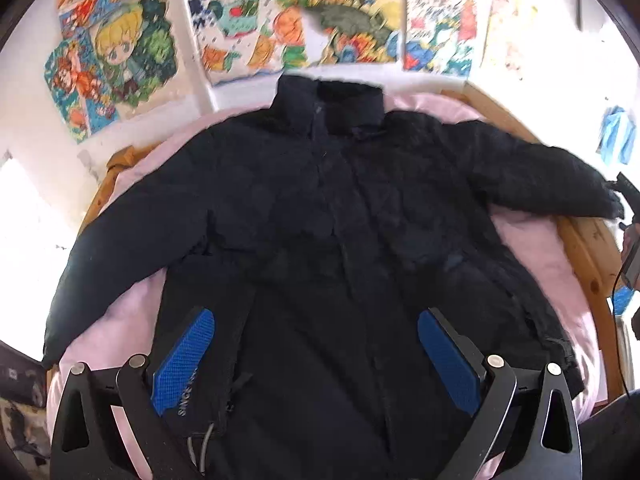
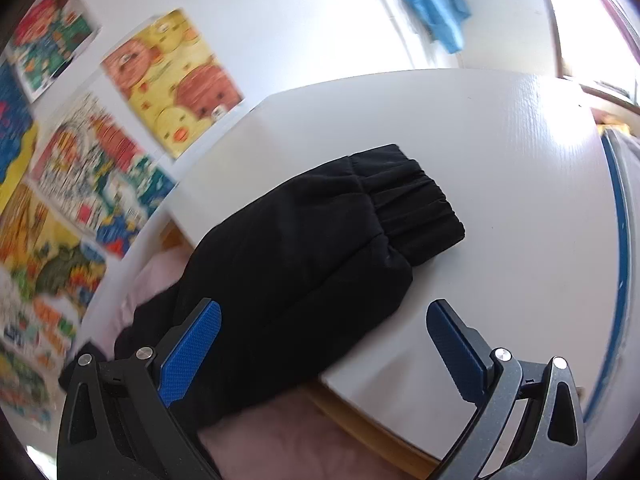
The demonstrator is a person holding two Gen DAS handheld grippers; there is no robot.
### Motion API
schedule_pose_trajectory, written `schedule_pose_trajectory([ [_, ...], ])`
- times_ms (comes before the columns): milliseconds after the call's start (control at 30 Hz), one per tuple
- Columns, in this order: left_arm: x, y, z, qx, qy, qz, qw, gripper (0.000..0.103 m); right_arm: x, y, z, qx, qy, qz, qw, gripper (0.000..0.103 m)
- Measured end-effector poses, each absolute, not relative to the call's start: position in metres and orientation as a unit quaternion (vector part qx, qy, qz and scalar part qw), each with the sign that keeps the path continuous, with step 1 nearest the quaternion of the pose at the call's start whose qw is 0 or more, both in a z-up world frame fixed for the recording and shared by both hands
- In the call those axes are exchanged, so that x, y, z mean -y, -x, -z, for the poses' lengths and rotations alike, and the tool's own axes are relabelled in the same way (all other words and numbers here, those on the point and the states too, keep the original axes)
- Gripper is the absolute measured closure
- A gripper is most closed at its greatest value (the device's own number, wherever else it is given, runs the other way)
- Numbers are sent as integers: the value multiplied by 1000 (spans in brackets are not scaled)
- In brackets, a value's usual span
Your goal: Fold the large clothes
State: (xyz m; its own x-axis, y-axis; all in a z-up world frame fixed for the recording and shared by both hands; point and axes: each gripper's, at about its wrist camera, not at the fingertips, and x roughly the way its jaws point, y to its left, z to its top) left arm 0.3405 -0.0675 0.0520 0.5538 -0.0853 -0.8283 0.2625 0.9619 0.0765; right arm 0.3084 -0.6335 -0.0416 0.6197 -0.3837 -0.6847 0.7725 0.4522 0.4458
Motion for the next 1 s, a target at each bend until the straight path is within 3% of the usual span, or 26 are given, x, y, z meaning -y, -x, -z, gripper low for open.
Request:
schedule_pose_trajectory([
  [67,56,-345,-49,-469,-80,93,875,0,635,-318,47,-248,-374,380,809,7],
  [133,45,-350,-50,-469,-67,85,876,0,633,-329,49,-246,-349,402,810,25],
  [200,36,-352,-51,-464,-60,75,881,0,632,-339,50,-248,-332,421,807,33],
  [267,28,-355,-52,-459,-53,67,884,0,632,-346,49,-242,-326,430,807,50],
  [300,25,-356,-53,-459,-49,66,885,0,631,-349,48,-240,-318,440,805,69],
  [333,22,-358,-53,-459,-42,65,885,0,631,-349,45,-237,-313,444,805,78],
  [433,14,-362,-58,-459,-13,72,885,0,626,-347,28,-221,-300,433,821,94],
  [633,-9,-356,-87,-408,40,77,909,0,570,-368,-50,-148,-196,364,898,97],
  [800,-52,-348,-114,-335,101,52,935,0,468,-415,-112,-95,-99,251,958,97],
  [1000,-114,-364,-131,-270,180,62,944,0,311,-462,-116,-53,17,84,995,97],
])
